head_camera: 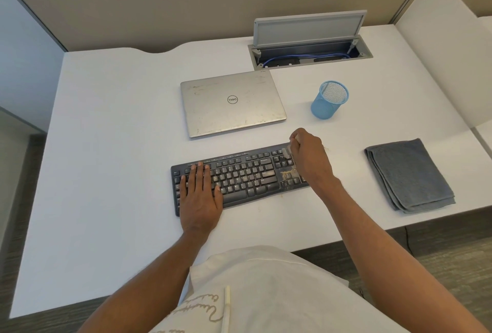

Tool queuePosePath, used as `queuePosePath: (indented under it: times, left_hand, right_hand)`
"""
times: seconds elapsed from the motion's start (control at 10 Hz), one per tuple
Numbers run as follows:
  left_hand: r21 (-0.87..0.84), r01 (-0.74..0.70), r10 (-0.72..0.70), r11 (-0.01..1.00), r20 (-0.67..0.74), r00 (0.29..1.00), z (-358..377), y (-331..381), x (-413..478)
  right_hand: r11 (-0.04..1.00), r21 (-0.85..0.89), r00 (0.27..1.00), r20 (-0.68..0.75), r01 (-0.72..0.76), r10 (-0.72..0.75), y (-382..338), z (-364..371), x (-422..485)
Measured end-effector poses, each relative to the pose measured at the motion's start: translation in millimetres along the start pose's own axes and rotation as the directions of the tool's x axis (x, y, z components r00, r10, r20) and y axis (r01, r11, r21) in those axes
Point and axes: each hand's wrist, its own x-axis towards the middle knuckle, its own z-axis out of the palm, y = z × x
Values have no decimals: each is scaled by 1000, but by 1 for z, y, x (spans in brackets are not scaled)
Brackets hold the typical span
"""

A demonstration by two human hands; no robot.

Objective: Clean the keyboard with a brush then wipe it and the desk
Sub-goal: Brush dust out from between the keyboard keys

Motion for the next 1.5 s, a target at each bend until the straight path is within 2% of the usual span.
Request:
queuePosePath:
  times: [0.3, 0.4, 0.5, 0.6, 0.9, 1.1, 1.2, 1.3, 1.5]
  left_hand:
    - [-9, 4, -4, 1000, -9, 1000, 0, 0, -1]
    - [-12, 0, -1, 1000, -17, 1000, -1, 1, 0]
    - [-2, 1, -1, 1000, -8, 1000, -1, 1, 0]
    - [5, 3, -3, 1000, -3, 1000, -1, 0, -1]
    - [-1, 3, -3, 1000, -6, 1000, -1, 1, -1]
    - [6, 3, -3, 1000, -2, 1000, 0, 0, -1]
    - [11, 4, -4, 1000, 2, 1000, -1, 0, -1]
    - [10, 2, -2, 1000, 1, 1000, -1, 0, 0]
    - [-1, 3, -3, 1000, -3, 1000, -1, 1, 0]
  right_hand:
    - [997, -43, 994, 85, -65, 69, 13, -1, -2]
    - [997, 19, 996, 40, -75, 75, 12, -8, -2]
    - [996, 63, 996, -65, -62, 66, 12, -13, 2]
    - [995, 71, 995, -68, -69, 74, 11, -11, 3]
    - [992, -89, 993, 68, -87, 93, 21, -11, 0]
    - [998, 23, 997, -42, -59, 60, 10, -17, 5]
    - [997, 46, 997, -29, -66, 68, 10, -13, 3]
    - [995, 30, 996, 9, -93, 93, 14, -6, -5]
    - [987, -134, 989, 103, -95, 109, 20, -11, -3]
